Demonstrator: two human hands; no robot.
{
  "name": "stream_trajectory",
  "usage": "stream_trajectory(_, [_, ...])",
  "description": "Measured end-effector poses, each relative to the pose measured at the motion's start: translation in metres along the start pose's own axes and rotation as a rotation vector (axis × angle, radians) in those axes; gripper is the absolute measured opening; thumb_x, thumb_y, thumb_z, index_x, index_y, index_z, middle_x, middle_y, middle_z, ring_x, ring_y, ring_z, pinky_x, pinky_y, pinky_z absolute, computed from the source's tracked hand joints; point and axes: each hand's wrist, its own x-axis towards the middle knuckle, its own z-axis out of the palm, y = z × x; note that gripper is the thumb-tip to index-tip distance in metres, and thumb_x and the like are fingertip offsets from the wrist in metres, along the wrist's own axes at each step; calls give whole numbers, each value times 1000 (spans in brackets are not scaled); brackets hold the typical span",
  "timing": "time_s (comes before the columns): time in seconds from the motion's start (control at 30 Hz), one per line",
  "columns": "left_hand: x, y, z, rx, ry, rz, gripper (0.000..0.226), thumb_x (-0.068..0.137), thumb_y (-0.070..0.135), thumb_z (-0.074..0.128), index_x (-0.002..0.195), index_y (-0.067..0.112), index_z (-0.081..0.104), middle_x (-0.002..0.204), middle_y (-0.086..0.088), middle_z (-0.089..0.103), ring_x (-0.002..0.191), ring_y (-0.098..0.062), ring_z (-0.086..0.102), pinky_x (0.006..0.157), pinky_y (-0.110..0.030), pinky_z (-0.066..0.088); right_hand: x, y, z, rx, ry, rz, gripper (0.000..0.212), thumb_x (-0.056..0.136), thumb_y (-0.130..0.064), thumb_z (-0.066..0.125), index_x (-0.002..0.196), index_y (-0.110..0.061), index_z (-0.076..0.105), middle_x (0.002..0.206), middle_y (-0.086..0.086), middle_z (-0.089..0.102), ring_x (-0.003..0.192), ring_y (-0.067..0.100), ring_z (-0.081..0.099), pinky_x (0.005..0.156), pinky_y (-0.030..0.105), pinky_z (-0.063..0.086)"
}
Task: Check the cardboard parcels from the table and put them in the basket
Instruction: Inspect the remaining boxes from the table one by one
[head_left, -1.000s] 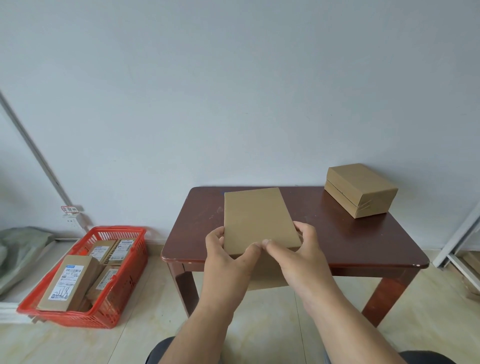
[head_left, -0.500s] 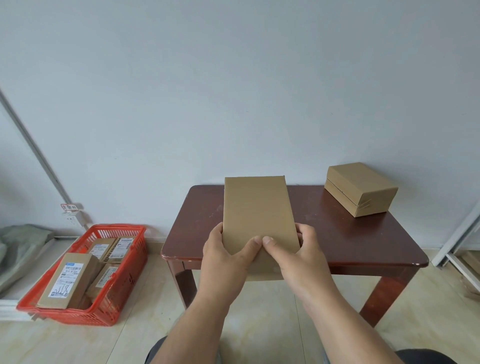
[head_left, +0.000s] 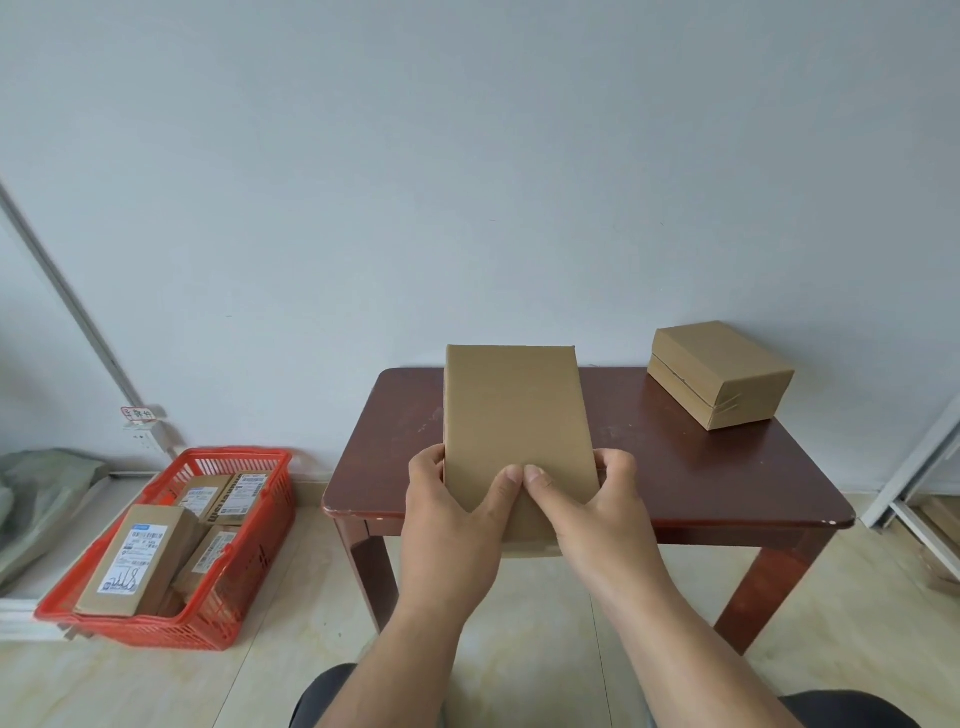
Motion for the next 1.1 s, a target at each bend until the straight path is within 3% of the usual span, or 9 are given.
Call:
stream_trajectory(0.2, [-2,1,1,-20,-3,16,64,81,55,83,128,38,43,125,20,51,113,1,58,80,-17,49,3,-2,-2,-65,33,-54,58,82,-63,80,116,-31,46,105,-13,71,94,10,72,84,45,61])
stream_trajectory(0.33, [5,2,-2,61,9,29,78,80,66,76,145,33,49,130,12,48,117,-4,56,98,-35,55,0,4,-2,-61,14,-115,74,71,-78,75,129,-39,52,119,-16,70,104,6,70,89,43,61])
stream_trajectory(0.43, [3,5,-4,89,5,39,73,81,66,75,143,36,51,124,15,46,110,3,54,88,-25,51,2,6,-1,-63,11,-136,89,65,-85,69,140,-40,56,128,-17,67,112,4,68,95,42,60])
stream_trajectory(0.5, [-2,7,-4,80,-6,46,72,81,65,77,142,38,50,120,22,42,107,6,53,79,-15,45,6,4,-1,-60,23,-128,81,66,-83,69,133,-37,64,122,-15,67,107,3,69,92,42,61])
stream_trajectory(0.6, [-6,7,-4,57,-15,33,69,81,63,79,138,38,48,121,23,43,108,5,53,76,-13,43,8,1,-3,-64,35,-111,62,70,-78,73,115,-35,71,114,-14,65,97,2,69,85,39,61])
stream_trajectory(0.73, [-4,11,-4,63,1,29,62,80,62,79,128,37,49,125,14,57,108,-1,61,75,-18,49,5,5,-5,-65,37,-114,57,75,-72,78,115,-32,70,115,-12,62,97,3,67,83,36,61])
stream_trajectory(0.83, [-6,18,-5,77,-6,28,57,85,57,78,126,31,48,113,18,64,95,6,63,61,-9,48,-2,8,-8,-62,51,-125,53,80,-65,80,118,-29,69,117,-11,60,97,1,66,81,32,58])
stream_trajectory(1.1, [-37,31,-5,44,-3,43,53,86,53,80,119,26,47,107,17,65,90,7,63,60,-6,46,-23,0,-22,-36,81,-103,55,77,-71,79,110,-32,59,107,-13,72,97,8,70,84,40,60])
